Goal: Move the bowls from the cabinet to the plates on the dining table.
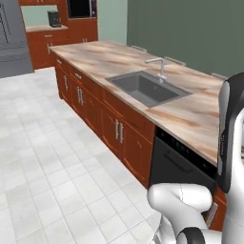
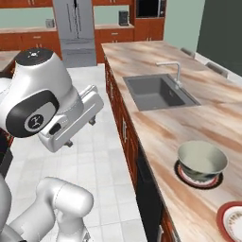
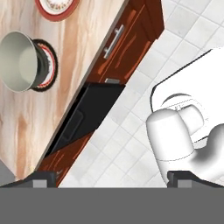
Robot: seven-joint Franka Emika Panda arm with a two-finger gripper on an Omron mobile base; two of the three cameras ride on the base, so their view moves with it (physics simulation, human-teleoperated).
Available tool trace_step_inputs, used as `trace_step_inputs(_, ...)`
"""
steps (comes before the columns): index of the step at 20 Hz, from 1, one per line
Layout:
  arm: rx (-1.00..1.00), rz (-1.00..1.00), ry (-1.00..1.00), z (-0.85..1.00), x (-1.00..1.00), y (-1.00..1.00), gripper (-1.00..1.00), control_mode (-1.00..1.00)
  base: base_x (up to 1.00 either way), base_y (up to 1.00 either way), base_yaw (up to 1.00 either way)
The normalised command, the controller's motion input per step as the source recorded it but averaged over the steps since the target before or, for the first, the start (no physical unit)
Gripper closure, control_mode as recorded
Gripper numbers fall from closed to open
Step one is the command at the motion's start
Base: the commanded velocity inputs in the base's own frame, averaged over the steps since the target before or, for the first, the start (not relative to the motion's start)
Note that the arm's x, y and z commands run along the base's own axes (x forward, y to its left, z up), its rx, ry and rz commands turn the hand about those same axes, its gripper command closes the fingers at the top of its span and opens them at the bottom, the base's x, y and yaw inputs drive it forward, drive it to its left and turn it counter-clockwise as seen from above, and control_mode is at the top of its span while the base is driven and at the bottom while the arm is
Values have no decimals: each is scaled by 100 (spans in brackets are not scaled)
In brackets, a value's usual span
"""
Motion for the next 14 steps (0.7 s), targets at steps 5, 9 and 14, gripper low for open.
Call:
trace_step_inputs(5, 0, 0, 0, 0, 0, 0, -100, 100, 0, -3, 25)
trace_step_inputs(9, 0, 0, 0, 0, 0, 0, -100, 100, 0, -3, 25)
trace_step_inputs(14, 0, 0, 0, 0, 0, 0, -100, 100, -1, -4, 25)
